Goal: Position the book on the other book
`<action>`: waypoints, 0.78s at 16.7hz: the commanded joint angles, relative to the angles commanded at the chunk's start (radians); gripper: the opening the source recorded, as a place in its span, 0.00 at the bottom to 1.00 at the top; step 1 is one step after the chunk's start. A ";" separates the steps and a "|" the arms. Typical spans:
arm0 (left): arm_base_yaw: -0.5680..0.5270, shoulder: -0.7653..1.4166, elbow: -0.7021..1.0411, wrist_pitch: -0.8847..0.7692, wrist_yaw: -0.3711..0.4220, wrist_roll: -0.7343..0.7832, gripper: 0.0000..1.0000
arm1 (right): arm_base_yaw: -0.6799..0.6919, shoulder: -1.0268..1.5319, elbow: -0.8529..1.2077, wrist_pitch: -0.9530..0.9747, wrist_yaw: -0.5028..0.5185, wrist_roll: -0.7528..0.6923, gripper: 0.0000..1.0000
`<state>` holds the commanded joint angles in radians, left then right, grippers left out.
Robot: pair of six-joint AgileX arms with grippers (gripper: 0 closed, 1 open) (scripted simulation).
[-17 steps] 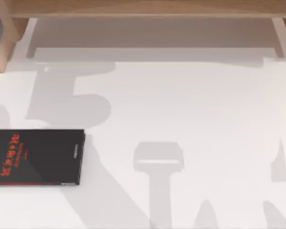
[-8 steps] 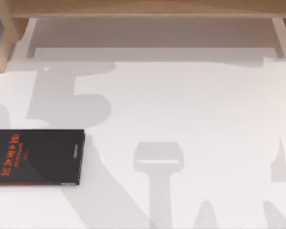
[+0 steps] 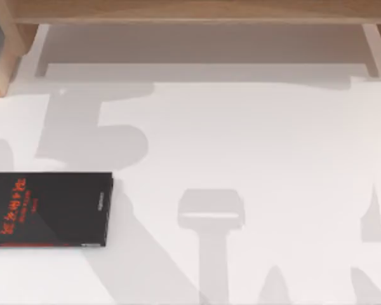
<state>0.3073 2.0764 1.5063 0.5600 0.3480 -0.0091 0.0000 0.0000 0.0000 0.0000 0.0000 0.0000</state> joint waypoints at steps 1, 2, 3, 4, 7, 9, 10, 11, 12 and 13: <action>0.000 0.000 0.000 0.000 0.000 0.000 0.00 | 0.000 0.000 0.000 0.000 0.000 0.000 1.00; 0.000 0.000 0.000 0.000 0.000 0.000 0.00 | 0.000 0.000 0.000 0.000 0.000 0.000 1.00; 0.003 -0.002 0.000 0.000 0.000 0.001 0.00 | 0.000 0.000 0.000 0.000 0.000 0.000 1.00; 0.003 -0.005 -0.002 -0.001 0.000 0.001 0.00 | 0.000 0.000 0.000 0.000 0.000 0.000 1.00; 0.006 -0.024 -0.013 -0.009 0.003 0.002 0.00 | 0.000 0.000 0.000 0.000 0.000 0.000 1.00; 0.008 -0.036 -0.021 -0.014 0.005 0.002 0.00 | 0.000 0.000 0.000 0.000 0.000 0.000 1.00; 0.009 -0.042 -0.025 -0.016 0.005 0.002 0.00 | 0.000 0.000 0.000 0.000 0.000 0.000 1.00; 0.010 -0.048 -0.028 -0.018 0.007 0.002 0.00 | 0.000 0.000 0.000 0.000 0.000 0.000 1.00; 0.010 -0.048 -0.028 -0.018 0.007 0.002 0.00 | 0.000 0.000 0.000 0.000 0.000 0.000 1.00; 0.010 -0.048 -0.028 -0.018 0.007 0.002 0.00 | 0.000 0.000 0.000 0.000 0.000 0.000 1.00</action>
<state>0.3178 2.0282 1.4780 0.5416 0.3546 -0.0072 0.0000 0.0000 0.0000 0.0000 0.0000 0.0000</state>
